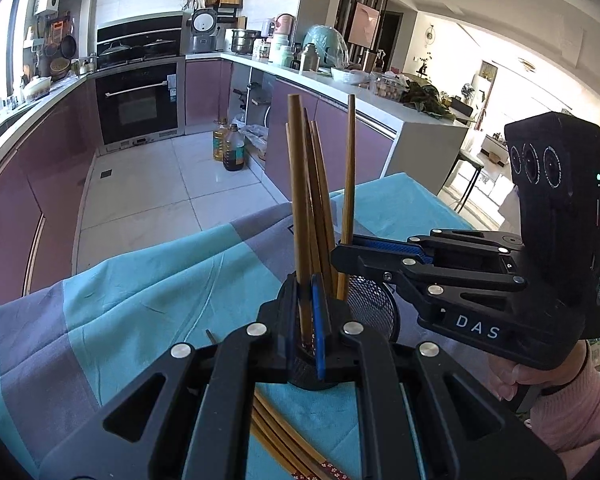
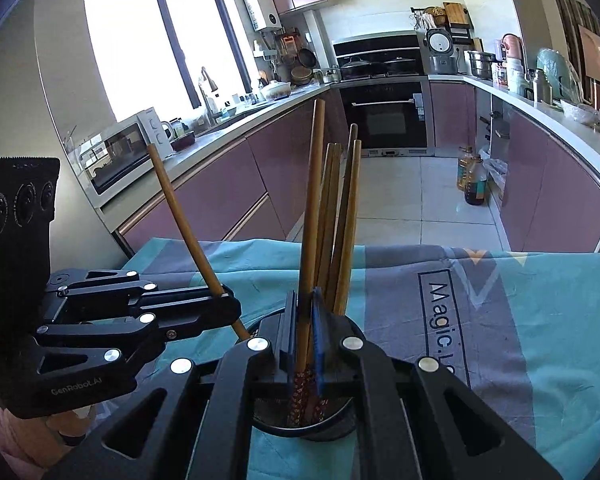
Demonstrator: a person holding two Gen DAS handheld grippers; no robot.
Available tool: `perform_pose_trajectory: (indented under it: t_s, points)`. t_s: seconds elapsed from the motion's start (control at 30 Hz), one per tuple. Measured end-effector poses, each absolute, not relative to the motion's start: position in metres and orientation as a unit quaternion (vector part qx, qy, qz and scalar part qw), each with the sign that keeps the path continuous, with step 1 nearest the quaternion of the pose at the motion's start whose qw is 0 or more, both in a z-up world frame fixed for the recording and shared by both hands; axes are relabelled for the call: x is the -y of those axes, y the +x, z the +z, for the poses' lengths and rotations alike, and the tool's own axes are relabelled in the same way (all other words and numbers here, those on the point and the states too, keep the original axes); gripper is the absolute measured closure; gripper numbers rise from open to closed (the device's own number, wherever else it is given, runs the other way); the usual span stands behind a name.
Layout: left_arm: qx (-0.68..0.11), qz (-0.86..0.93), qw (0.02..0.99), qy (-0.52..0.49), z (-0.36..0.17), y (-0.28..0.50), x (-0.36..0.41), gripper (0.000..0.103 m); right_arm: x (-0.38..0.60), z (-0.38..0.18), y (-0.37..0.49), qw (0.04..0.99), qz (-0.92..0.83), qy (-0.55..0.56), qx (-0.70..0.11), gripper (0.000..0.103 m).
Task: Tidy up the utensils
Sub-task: 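Lower both held chopsticks into the mesh cup, then open both tools to release the chopsticks and withdraw toward the pile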
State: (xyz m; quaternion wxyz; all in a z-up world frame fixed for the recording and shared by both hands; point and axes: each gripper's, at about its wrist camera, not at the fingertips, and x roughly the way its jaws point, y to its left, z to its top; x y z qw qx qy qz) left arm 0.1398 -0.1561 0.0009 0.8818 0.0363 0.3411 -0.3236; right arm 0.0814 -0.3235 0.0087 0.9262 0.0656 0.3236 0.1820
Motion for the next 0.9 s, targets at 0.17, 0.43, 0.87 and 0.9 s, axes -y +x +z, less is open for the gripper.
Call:
perform_pose_trajectory:
  t_s: [0.17,0.43,0.87,0.9]
  points:
    - [-0.341,-0.32,0.883,0.031,-0.001,0.144,0.158,0.089,0.324,0.007,0.083,0.927,0.175,0.07,-0.325,0.094]
    - [-0.333,-0.306,0.892,0.013,-0.004,0.135,0.143,0.084,0.327,0.005,0.076,0.929,0.174,0.077,-0.319,0.094]
    - [-0.306,-0.269,0.913,0.004,-0.013,0.1,0.084,0.067,0.309,0.018,0.022,0.917,0.263,0.043,-0.296,0.072]
    - [-0.311,-0.262,0.913,0.006,-0.019,0.097,0.082,0.067,0.306,0.016,0.019,0.914,0.27,0.04,-0.3,0.072]
